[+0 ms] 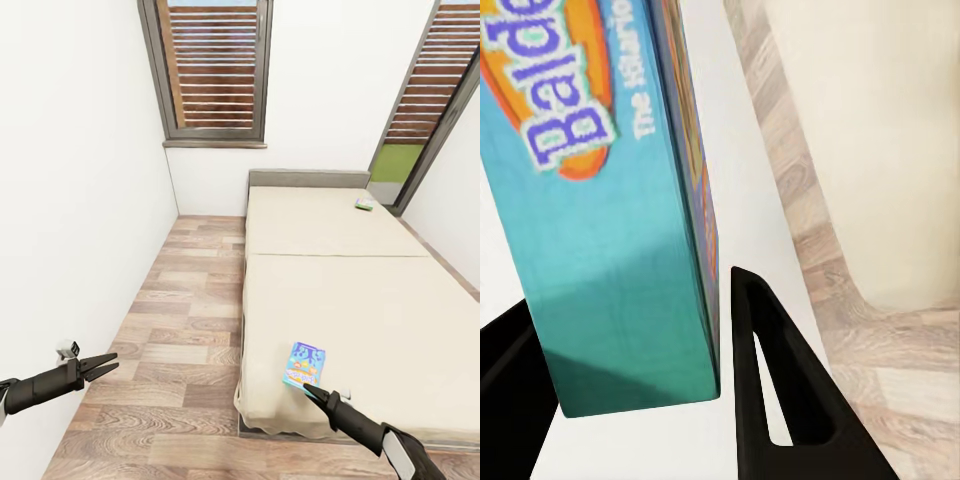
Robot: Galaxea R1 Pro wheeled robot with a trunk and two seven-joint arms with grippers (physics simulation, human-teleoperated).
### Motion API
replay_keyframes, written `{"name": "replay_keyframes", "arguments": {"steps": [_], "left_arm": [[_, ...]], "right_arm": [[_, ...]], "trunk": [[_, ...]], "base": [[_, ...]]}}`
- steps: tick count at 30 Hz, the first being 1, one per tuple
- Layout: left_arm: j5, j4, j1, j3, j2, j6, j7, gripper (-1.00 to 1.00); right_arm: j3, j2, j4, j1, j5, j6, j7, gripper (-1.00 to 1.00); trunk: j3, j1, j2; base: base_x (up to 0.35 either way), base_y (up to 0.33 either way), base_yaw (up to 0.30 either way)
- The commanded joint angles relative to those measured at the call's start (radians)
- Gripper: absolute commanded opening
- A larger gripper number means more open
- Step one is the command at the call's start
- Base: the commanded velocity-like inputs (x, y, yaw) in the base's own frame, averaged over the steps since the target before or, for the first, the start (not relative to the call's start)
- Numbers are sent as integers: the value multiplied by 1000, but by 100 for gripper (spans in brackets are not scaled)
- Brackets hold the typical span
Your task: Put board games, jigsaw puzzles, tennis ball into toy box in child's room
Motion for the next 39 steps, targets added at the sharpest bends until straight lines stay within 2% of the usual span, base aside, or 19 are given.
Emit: {"name": "replay_keyframes", "arguments": {"steps": [1,7,13,15,18,23,39], "left_arm": [[-1,0,0,0,0,11,-4,100],[-1,-3,-1,-1,-1,15,-4,100],[-1,-7,-2,-12,1,20,-4,100],[-1,-9,-2,-23,0,23,-4,100],[-1,-18,-2,-65,0,25,-4,100],[-1,-22,-2,-88,0,25,-4,100],[-1,-31,-2,-94,0,31,-4,100]], "right_arm": [[-1,-1,-2,0,-1,7,1,-100],[35,-11,-65,3,3,23,3,-100],[45,-13,-106,12,0,23,31,-100],[45,-13,-110,13,0,20,49,-100],[46,-14,-112,15,0,18,69,-100],[45,-14,-114,17,0,18,80,-100],[44,-15,-115,20,1,17,113,-100]], "trunk": [[2,-4,7],[21,-27,49],[40,-50,91],[46,-58,105],[56,-69,126],[75,-88,161],[142,-150,273]], "base": [[0,0,0],[0,0,0],[0,0,0],[0,0,0],[0,0,-9],[0,0,-135],[0,0,-219]]}}
